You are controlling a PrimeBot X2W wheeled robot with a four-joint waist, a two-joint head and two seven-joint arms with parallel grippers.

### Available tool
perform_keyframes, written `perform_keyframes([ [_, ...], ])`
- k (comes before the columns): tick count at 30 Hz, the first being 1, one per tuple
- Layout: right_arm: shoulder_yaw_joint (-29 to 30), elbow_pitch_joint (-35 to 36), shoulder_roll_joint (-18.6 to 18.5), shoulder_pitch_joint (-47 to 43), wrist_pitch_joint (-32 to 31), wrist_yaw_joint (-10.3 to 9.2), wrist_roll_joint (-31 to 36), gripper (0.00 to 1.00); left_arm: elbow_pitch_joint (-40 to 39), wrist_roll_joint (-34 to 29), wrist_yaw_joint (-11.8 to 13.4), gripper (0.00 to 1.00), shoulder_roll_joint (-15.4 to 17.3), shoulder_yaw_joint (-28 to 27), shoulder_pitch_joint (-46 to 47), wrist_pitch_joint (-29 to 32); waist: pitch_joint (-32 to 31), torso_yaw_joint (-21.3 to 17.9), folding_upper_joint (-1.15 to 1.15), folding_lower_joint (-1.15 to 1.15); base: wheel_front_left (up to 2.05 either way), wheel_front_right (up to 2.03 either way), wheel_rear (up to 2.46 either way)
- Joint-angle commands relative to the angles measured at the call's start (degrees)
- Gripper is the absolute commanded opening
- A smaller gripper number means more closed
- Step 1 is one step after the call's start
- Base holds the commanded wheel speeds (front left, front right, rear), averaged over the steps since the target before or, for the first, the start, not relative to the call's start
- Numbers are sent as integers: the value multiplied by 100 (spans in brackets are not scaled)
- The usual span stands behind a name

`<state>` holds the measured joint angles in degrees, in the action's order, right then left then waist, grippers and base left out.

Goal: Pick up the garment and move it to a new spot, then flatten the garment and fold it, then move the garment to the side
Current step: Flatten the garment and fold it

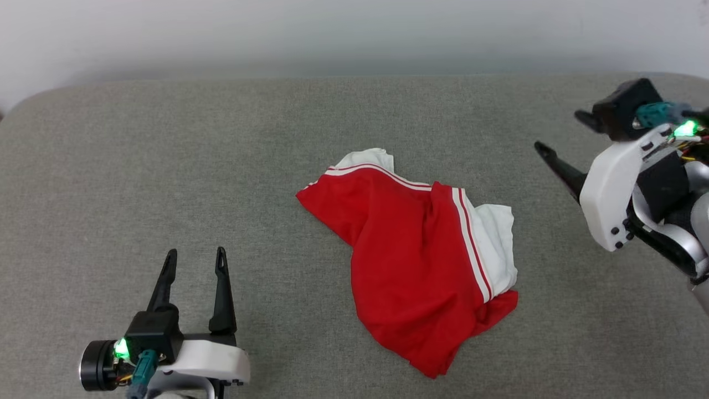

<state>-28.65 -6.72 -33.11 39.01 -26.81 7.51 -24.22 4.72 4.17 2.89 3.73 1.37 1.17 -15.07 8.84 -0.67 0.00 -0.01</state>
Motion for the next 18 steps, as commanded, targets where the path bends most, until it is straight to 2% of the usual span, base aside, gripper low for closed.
perform_keyframes([
  [1,-121,45,-87,162,-217,-5,-205,100,-37,-32,-31,100,-4,-9,109,-15,116,4,0,1,0,0,0],
  [4,-664,106,-432,560,-1237,-5,-966,100,-76,-47,-60,100,-17,-21,221,-15,301,36,0,1,0,0,0],
  [8,-1164,-54,-653,983,-2206,-5,-1558,100,-129,-53,-93,100,-43,39,420,-15,558,154,0,1,0,0,0],
  [10,-1306,-248,-609,1118,-2540,-5,-1802,100,-148,-54,-92,100,-56,74,512,-15,689,225,0,1,0,0,0],
  [12,-1449,-448,-555,1232,-2714,-4,-1891,100,-171,-40,-91,100,-66,116,610,-15,823,310,0,1,0,0,0],
  [13,-1602,-836,-449,1275,-2781,-5,-1947,100,-199,-13,-90,100,-76,177,742,-15,1031,434,0,1,0,0,0],
  [18,-1816,-1422,-146,1054,-2549,-4,-2084,100,-211,22,-60,100,-84,257,902,-15,1286,602,0,1,0,0,0],
])
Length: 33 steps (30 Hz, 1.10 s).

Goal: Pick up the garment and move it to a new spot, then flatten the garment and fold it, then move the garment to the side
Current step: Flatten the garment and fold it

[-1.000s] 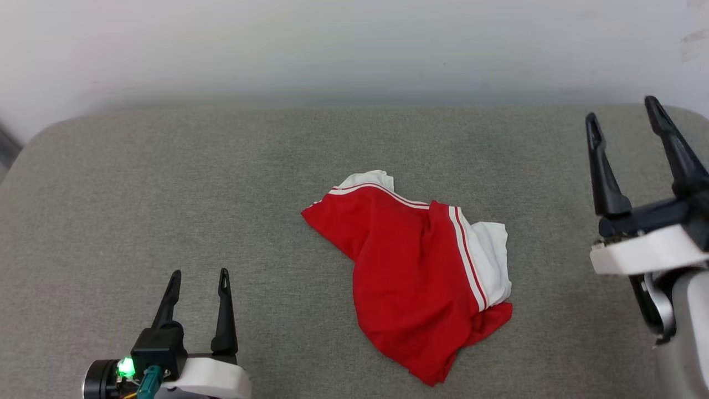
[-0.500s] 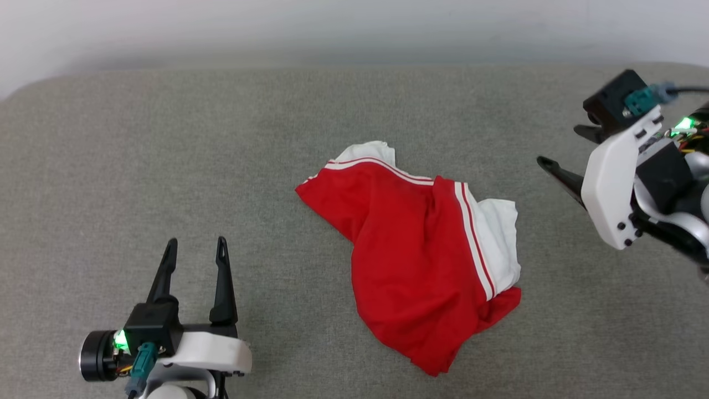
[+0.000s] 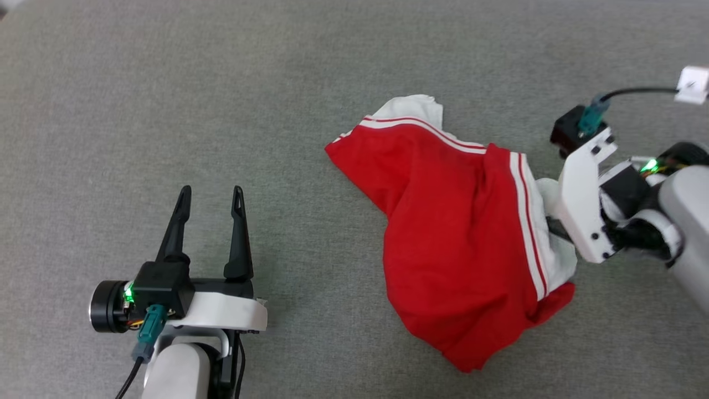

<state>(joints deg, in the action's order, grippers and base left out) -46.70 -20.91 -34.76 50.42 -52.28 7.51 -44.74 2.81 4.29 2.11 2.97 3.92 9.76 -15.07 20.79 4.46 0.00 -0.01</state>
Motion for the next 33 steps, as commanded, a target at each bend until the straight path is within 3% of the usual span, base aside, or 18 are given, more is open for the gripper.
perform_keyframes([
  [1,-78,-107,64,-151,42,-4,-60,100,-18,23,27,100,-10,8,61,-15,121,104,0,1,0,0,0],
  [6,-652,-438,286,-524,302,6,-177,100,-21,70,78,100,-13,24,107,-15,170,119,0,1,0,0,0],
  [8,-738,-435,309,-466,534,6,-214,0,5,66,92,100,-13,-6,87,-15,127,72,0,1,0,0,0],
  [15,-747,-114,-111,160,1588,-4,-148,0,104,11,100,100,-11,-44,-104,-15,-281,-139,0,1,0,0,0],
  [21,-630,583,-861,32,2432,-4,-160,0,122,-8,133,100,-10,-84,-321,-15,-674,-289,0,1,0,0,0],
  [28,144,1096,-1795,-1004,2868,-5,-417,0,69,-19,147,100,-11,-190,-580,-15,-928,-510,0,1,0,0,0],
  [33,742,777,-2038,-2262,2916,-4,-638,0,59,-36,132,100,-11,-199,-626,-15,-937,-588,0,1,0,0,0],
])
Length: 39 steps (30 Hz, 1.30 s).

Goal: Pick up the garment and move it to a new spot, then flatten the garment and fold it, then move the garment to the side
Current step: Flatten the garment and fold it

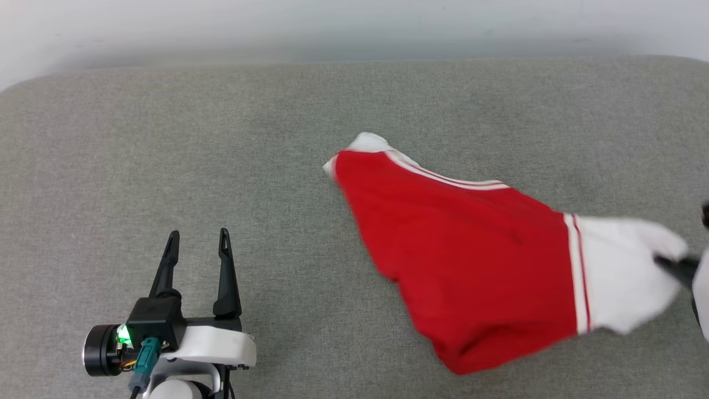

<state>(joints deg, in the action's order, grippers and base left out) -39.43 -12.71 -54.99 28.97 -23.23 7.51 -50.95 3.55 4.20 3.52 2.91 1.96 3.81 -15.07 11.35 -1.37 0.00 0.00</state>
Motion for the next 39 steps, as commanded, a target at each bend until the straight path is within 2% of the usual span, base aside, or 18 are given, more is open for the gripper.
perform_keyframes([
  [1,134,-179,5,-363,44,-5,-76,0,-14,-32,-19,100,-4,4,-22,-15,15,-7,0,0,0,0,0],
  [6,458,-946,294,-1361,8,-4,-160,0,19,-51,-47,100,-4,35,45,-15,66,18,0,0,0,0,0],
  [10,601,-1280,588,-1743,111,-6,-50,0,68,-57,-79,100,-4,22,55,-15,65,35,0,0,0,0,0],
  [11,672,-1301,642,-1730,190,-6,-2,38,81,-60,-83,100,-5,14,47,-15,50,28,0,0,0,0,0],
  [12,748,-1296,676,-1706,269,-6,71,100,95,-61,-84,100,-5,-2,26,-15,25,15,0,0,0,0,0],
  [17,1170,-1141,670,-1477,727,-6,499,100,158,-81,-95,100,-5,-36,-60,-15,-111,-26,0,0,0,0,0],
  [19,1507,-1058,684,-1345,1049,-6,819,100,168,-103,-104,100,-5,-56,-70,-15,-172,-45,0,0,0,0,0],
  [20,2088,-884,930,-1181,1523,-5,1378,100,163,-128,-133,100,-4,-90,-80,-15,-240,-63,0,0,0,0,0],
  [23,2643,-601,1310,-1077,1944,-6,2048,100,154,-146,-154,100,-4,-110,-80,-15,-284,-65,0,0,0,0,0],
  [28,3364,123,2218,-1068,2520,-5,3055,100,187,-168,-193,100,-5,-141,-11,-15,-304,-45,0,0,0,0,0],
  [34,3951,883,3431,-1305,3294,-5,3906,100,283,-194,-276,100,51,-197,265,-15,-253,-25,0,0,0,0,0],
  [39,4116,1307,4168,-1629,3681,-4,4275,100,470,-271,-442,100,227,-164,742,-15,-168,-59,0,0,0,0,0],
])
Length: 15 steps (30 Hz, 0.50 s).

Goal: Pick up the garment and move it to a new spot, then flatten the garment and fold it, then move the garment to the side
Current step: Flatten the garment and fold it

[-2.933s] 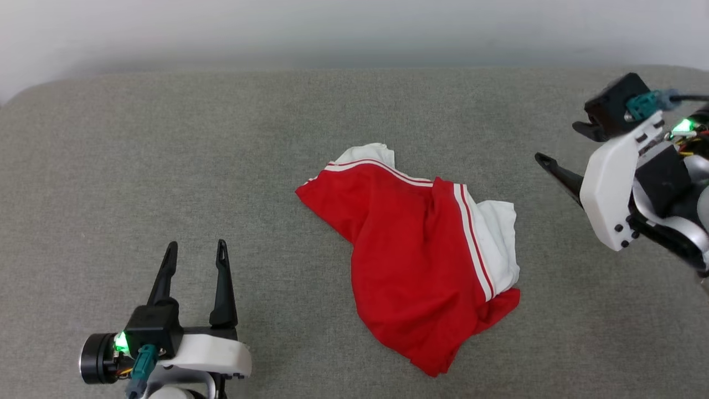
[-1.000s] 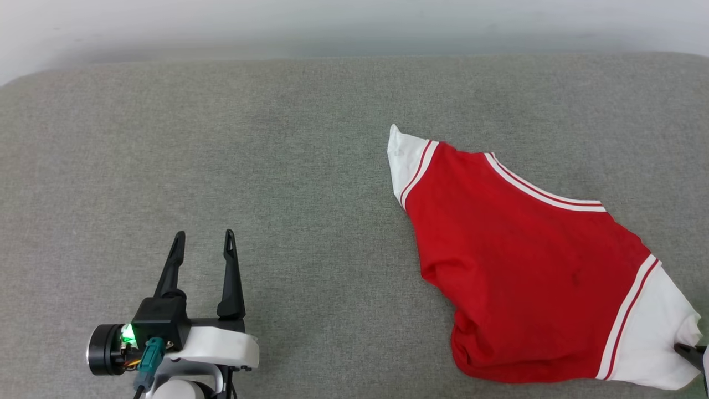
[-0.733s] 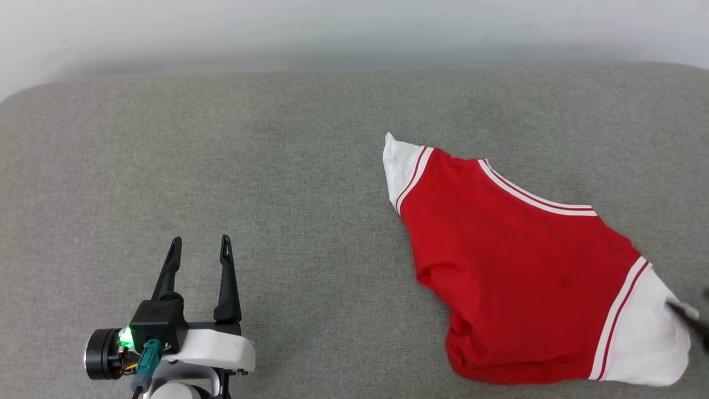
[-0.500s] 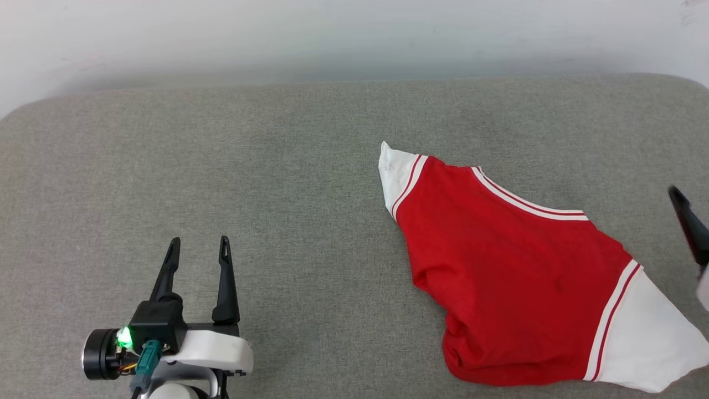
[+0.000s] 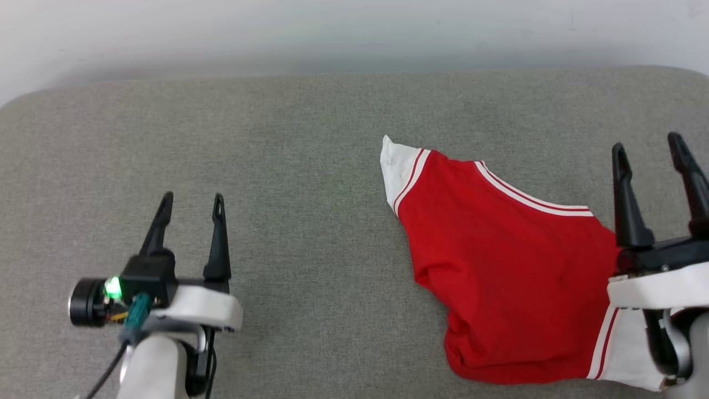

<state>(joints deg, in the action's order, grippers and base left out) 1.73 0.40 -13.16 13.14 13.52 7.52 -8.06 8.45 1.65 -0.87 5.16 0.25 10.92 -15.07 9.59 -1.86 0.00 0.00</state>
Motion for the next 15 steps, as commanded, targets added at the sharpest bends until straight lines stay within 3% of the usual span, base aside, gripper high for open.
perform_keyframes([
  [1,31,69,90,-108,48,-6,27,100,62,-42,-19,100,52,18,174,-15,35,-27,0,0,0,0,0],
  [7,66,471,595,-524,158,-6,249,100,655,-155,-323,100,391,230,1294,63,208,-194,0,0,0,0,0],
  [15,148,839,933,-746,167,-6,289,100,1174,-73,-624,100,798,915,3085,938,595,-456,0,0,0,0,0],
])
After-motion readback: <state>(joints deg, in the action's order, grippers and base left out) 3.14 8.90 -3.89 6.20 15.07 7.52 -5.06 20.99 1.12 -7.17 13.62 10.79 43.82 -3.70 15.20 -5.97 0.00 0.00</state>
